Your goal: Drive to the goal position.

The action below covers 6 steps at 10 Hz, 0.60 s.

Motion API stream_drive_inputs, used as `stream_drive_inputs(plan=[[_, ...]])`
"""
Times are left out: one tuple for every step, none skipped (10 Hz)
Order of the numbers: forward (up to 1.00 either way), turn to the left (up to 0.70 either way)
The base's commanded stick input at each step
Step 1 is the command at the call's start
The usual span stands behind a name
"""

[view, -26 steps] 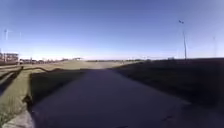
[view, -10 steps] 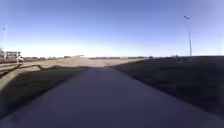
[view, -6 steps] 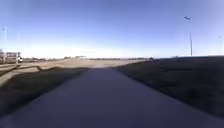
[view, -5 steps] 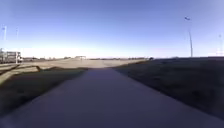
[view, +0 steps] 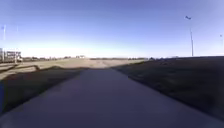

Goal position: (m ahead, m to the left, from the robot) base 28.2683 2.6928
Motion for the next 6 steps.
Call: stream_drive_inputs(plan=[[0.7, 0.0], [0.7, 0.0], [0.7, 0.0], [0.7, 0.0], [0.7, 0.0], [0.7, 0.0]])
